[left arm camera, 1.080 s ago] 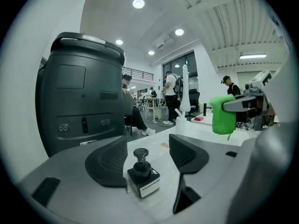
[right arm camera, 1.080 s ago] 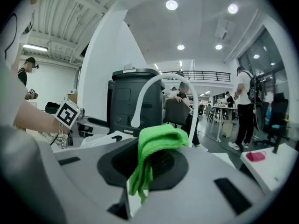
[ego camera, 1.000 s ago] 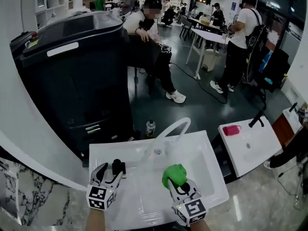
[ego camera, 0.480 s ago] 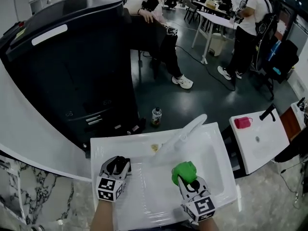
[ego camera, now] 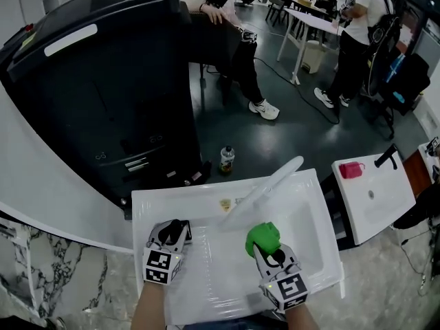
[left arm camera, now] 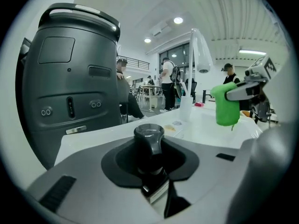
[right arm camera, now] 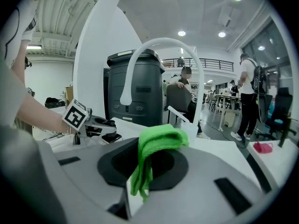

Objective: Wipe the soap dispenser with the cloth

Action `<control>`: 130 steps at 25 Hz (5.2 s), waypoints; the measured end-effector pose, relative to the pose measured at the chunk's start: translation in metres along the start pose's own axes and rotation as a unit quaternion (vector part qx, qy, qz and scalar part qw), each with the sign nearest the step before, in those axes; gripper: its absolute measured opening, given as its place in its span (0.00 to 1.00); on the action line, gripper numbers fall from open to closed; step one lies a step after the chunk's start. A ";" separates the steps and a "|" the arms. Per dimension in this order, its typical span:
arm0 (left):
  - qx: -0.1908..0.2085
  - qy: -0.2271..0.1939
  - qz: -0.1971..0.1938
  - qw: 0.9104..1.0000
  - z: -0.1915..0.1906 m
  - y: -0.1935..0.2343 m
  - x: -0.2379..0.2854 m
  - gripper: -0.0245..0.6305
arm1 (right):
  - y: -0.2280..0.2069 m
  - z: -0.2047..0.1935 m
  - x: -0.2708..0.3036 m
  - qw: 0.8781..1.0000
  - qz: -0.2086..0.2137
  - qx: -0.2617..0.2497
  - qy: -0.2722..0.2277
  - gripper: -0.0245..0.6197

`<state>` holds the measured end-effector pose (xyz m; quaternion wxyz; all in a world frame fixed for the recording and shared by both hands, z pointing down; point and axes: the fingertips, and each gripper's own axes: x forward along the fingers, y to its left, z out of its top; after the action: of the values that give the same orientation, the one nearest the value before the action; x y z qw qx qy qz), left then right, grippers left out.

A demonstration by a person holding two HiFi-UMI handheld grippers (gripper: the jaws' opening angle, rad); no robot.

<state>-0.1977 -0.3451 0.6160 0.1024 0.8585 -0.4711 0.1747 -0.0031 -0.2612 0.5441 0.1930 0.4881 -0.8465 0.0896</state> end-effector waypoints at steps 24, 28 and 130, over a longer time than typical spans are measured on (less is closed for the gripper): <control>-0.039 0.028 -0.056 0.997 0.100 -0.065 -0.100 0.19 | 0.055 0.049 -0.059 0.994 0.042 -0.041 -0.090 0.11; -0.073 0.020 -0.045 0.996 0.121 -0.072 -0.120 0.19 | 0.065 0.059 -0.072 0.991 0.063 -0.053 -0.103 0.11; -0.036 -0.076 -0.113 0.990 0.200 -0.144 -0.152 0.20 | 0.104 0.065 -0.083 0.976 0.169 -0.086 -0.111 0.11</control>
<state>-0.1105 -0.2188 0.3711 0.1161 0.9127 -0.3838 0.0789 -0.0711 -0.1646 0.4539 0.1213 0.3268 -0.9373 -0.0068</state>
